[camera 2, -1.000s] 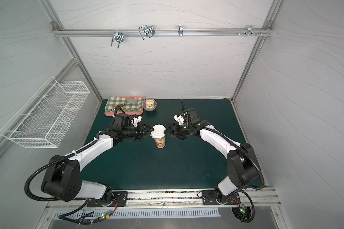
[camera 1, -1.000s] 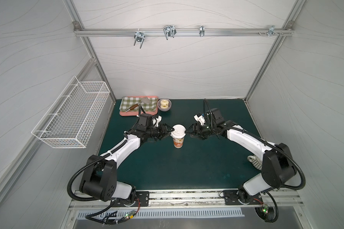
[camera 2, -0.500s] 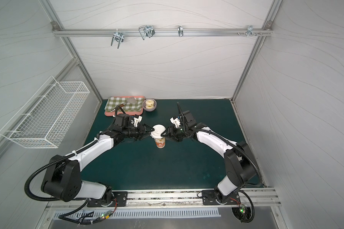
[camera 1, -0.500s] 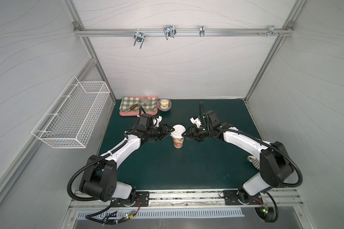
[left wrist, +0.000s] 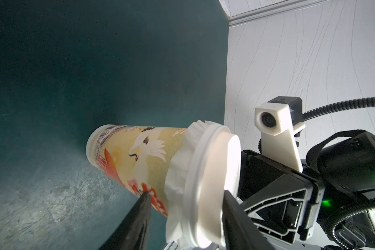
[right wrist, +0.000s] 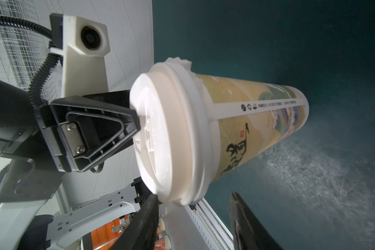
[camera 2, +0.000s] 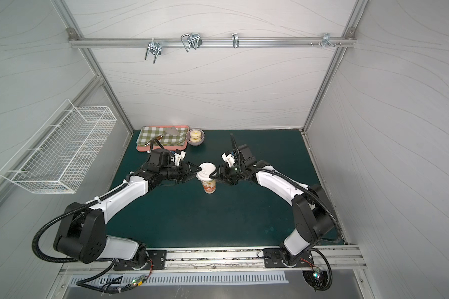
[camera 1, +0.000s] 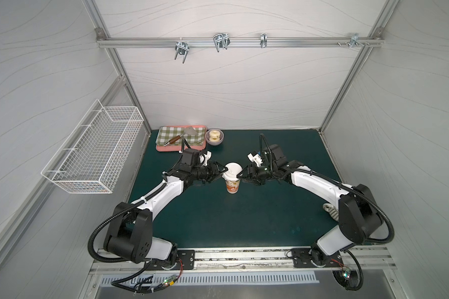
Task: Put the leak-proof paper on the milk tea cups
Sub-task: Secure the cup lid on the cup.
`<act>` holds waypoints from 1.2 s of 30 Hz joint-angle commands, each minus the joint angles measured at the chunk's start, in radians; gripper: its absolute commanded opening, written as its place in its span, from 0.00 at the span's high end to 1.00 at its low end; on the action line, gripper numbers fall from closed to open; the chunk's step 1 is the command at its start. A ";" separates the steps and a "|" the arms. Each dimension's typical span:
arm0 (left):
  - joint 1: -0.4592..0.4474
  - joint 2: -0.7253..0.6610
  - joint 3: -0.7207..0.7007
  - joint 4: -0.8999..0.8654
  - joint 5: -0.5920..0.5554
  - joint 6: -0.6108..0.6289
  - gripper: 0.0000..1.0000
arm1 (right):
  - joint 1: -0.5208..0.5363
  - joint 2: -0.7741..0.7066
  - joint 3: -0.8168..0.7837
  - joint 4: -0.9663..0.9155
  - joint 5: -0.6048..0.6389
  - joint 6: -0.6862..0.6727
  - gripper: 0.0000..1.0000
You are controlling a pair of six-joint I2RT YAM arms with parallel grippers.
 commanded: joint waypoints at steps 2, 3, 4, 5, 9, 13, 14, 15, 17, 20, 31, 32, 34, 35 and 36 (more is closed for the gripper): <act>-0.006 0.015 -0.018 -0.046 -0.035 -0.004 0.47 | 0.019 -0.029 -0.008 -0.004 0.020 0.000 0.42; -0.006 0.014 -0.017 -0.047 -0.035 -0.004 0.47 | 0.023 -0.034 -0.012 -0.001 0.018 0.001 0.42; -0.006 0.013 -0.017 -0.047 -0.035 -0.005 0.47 | 0.028 -0.035 -0.015 0.004 0.017 0.007 0.42; -0.006 0.014 -0.018 -0.047 -0.035 -0.006 0.47 | 0.033 -0.034 -0.020 0.008 0.017 0.011 0.42; -0.006 0.013 -0.018 -0.047 -0.036 -0.006 0.47 | 0.044 -0.027 -0.038 0.044 0.012 0.037 0.42; -0.006 0.008 -0.023 -0.046 -0.037 -0.006 0.47 | 0.057 -0.015 -0.029 0.042 0.029 0.040 0.42; -0.006 0.007 -0.024 -0.045 -0.037 -0.008 0.47 | 0.057 -0.012 -0.027 0.042 0.034 0.043 0.42; -0.007 0.007 -0.026 -0.043 -0.037 -0.008 0.47 | 0.058 -0.008 -0.029 0.044 0.040 0.046 0.42; -0.008 0.008 -0.027 -0.042 -0.036 -0.010 0.48 | 0.055 -0.005 -0.033 0.070 0.045 0.066 0.43; -0.008 0.004 -0.030 -0.039 -0.037 -0.011 0.48 | 0.057 -0.006 -0.040 0.101 0.049 0.094 0.43; -0.012 0.006 -0.035 -0.033 -0.037 -0.015 0.48 | 0.057 -0.023 -0.113 0.110 0.131 0.148 0.45; -0.012 0.005 -0.037 -0.032 -0.037 -0.014 0.48 | 0.056 -0.025 -0.123 0.111 0.137 0.153 0.45; -0.014 0.006 -0.038 -0.033 -0.037 -0.014 0.48 | 0.056 -0.026 -0.137 0.119 0.145 0.163 0.45; -0.014 0.006 -0.038 -0.032 -0.038 -0.015 0.48 | 0.056 -0.027 -0.142 0.114 0.157 0.165 0.46; -0.014 0.006 -0.040 -0.033 -0.038 -0.015 0.48 | 0.057 -0.028 -0.146 0.111 0.166 0.167 0.46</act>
